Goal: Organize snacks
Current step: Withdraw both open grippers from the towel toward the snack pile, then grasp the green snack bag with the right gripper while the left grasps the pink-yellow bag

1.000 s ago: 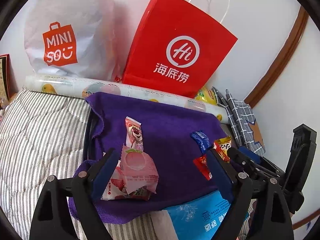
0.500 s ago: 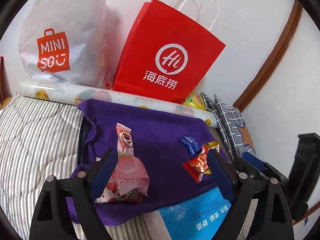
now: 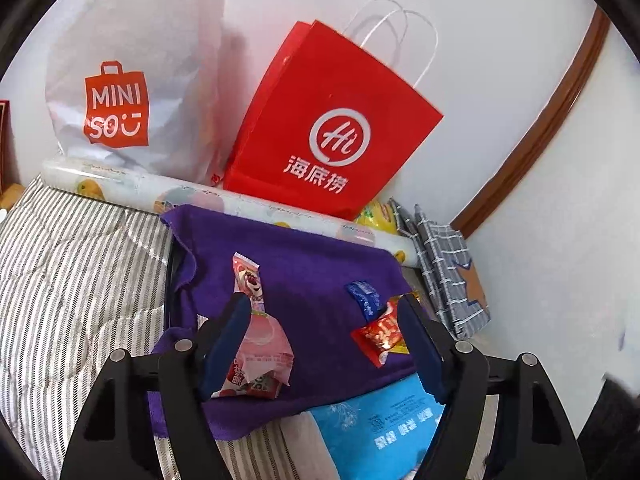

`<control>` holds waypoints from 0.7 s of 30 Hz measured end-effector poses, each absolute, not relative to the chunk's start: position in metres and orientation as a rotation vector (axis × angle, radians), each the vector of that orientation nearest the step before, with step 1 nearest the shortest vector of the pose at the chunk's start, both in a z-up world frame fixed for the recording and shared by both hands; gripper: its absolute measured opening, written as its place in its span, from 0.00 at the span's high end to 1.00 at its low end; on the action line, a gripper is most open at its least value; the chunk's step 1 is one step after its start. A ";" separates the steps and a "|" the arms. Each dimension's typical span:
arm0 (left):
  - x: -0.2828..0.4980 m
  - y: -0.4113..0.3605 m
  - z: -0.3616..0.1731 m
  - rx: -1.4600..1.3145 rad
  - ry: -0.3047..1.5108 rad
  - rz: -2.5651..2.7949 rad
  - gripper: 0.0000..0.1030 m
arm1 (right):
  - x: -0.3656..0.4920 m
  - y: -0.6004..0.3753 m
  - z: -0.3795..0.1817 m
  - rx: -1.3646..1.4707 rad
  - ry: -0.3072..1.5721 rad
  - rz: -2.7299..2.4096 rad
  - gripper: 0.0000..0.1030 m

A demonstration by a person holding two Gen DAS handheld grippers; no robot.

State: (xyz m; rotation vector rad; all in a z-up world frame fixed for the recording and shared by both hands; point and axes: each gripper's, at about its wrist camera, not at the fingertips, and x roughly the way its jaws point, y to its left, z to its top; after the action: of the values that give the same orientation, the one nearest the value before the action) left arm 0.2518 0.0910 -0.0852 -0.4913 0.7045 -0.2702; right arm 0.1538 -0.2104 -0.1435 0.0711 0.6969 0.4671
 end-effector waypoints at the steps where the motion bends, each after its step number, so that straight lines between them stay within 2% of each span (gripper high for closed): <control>1: 0.250 0.092 -0.082 -0.489 0.708 -0.273 0.28 | 0.146 -0.212 -0.148 0.076 0.718 0.473 0.29; 9: 0.209 0.077 -0.079 -0.362 0.762 -0.298 0.28 | 0.113 -0.203 -0.190 0.045 0.800 0.446 0.30; 11: 0.192 0.074 -0.085 -0.320 0.786 -0.296 0.28 | 0.113 -0.200 -0.201 0.045 0.823 0.442 0.40; 15: 0.161 0.071 -0.094 -0.257 0.811 -0.295 0.28 | 0.120 -0.192 -0.220 0.072 0.864 0.447 0.50; 16: 0.153 0.071 -0.097 -0.251 0.822 -0.306 0.28 | 0.119 -0.191 -0.221 0.070 0.846 0.433 0.56; 21: 0.132 0.073 -0.103 -0.251 0.846 -0.314 0.28 | 0.111 -0.189 -0.215 0.042 0.795 0.402 0.58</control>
State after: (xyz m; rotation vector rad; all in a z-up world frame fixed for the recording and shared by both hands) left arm 0.1318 0.0733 -0.1031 -0.2506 0.8462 -0.3143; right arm 0.1109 -0.1894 -0.2151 0.0419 0.7946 0.4019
